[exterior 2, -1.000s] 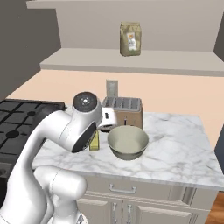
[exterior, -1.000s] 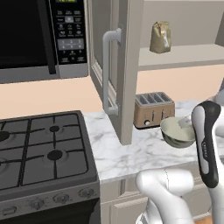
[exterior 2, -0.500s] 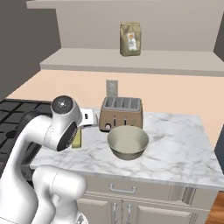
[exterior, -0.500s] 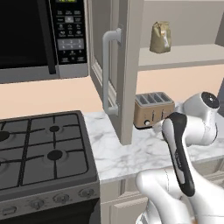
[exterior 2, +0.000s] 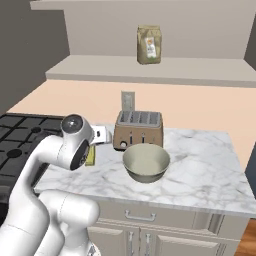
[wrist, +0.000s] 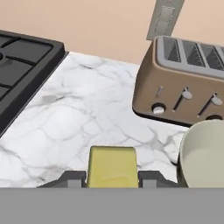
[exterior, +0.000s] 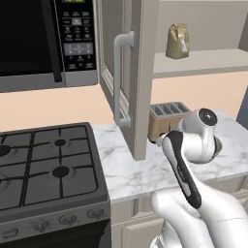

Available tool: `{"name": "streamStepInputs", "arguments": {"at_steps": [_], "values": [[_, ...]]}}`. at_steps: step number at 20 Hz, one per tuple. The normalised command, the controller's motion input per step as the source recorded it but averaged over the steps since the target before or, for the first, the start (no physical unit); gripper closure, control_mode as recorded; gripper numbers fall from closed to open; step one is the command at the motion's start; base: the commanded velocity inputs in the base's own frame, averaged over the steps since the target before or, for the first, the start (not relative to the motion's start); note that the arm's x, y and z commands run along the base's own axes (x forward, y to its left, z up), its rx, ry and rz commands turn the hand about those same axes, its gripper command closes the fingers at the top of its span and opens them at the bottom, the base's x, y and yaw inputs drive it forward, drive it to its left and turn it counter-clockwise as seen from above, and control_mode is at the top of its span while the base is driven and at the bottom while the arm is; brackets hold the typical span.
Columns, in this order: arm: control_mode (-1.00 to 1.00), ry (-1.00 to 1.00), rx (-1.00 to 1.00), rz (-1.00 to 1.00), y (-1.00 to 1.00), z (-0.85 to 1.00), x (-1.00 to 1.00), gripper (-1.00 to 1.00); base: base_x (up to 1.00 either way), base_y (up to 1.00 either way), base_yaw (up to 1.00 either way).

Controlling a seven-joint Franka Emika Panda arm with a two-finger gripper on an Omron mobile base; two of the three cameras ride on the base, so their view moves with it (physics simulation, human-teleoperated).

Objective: Pick the egg and butter from the fridge and place them by the bowl for mixing.

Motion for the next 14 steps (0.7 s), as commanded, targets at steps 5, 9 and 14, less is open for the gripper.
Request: {"name": "streamStepInputs", "arguments": {"at_steps": [5,9,14], "values": [[-1.0,0.1,-0.04,0.0,0.0,-0.46,0.32,1.0,0.0,0.0,0.0],[-1.0,0.16,-0.01,0.0,0.0,-0.29,0.23,1.0,0.0,0.0,0.0],[-1.0,0.21,0.0,0.0,0.0,-0.22,0.2,1.0,0.0,0.0,0.0]]}}
